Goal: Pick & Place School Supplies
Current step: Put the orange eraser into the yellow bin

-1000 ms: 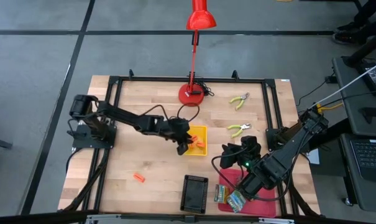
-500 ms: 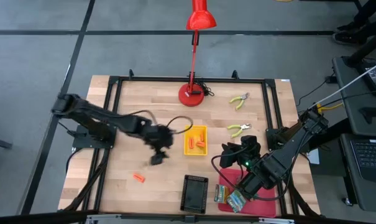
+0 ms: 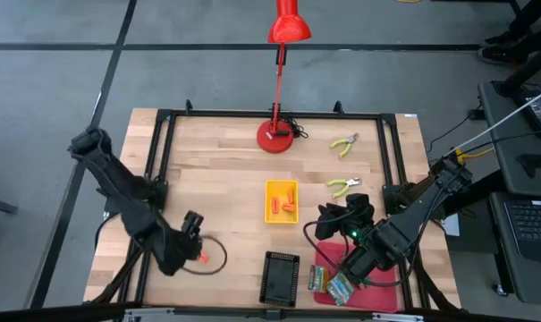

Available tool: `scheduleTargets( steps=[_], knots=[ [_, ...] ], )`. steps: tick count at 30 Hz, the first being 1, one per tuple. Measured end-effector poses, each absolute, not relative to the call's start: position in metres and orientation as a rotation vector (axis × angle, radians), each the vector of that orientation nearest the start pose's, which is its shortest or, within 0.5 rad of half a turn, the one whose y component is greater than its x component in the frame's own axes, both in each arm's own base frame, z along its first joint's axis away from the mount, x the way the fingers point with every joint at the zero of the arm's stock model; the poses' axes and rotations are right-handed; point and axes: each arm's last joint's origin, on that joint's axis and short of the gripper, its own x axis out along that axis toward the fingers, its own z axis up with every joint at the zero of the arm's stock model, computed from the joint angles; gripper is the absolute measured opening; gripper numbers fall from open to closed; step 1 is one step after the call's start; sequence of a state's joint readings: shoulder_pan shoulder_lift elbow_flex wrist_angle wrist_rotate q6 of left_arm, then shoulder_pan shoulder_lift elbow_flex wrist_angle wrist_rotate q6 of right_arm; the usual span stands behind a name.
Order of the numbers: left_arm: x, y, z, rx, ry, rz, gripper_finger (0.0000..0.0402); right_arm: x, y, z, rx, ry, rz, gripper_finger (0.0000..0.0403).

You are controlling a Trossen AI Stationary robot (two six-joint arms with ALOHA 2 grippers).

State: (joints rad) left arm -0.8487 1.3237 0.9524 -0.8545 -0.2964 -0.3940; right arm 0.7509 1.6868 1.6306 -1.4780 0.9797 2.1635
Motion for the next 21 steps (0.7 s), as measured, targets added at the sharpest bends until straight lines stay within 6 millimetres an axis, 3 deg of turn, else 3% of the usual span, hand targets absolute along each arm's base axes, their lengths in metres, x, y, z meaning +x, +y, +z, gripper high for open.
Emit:
scheduleTargets(
  steps=[9, 16, 21],
  knots=[
    [0.165, -0.205, 0.182, 0.441, 1.252, -0.179, 0.0214, 0.237, 0.189, 0.328, 0.830, 0.295, -0.934, 0.0143],
    [0.168, -0.220, 0.167, 0.371, 1.228, -0.208, 0.0205, 0.239, 0.190, 0.328, 0.860, 0.285, -0.922, 0.0143],
    [0.164, -0.213, 0.154, 0.323, 1.265, -0.188, 0.0172, 0.240, 0.191, 0.328, 0.873, 0.281, -0.918, 0.0143]
  ],
)
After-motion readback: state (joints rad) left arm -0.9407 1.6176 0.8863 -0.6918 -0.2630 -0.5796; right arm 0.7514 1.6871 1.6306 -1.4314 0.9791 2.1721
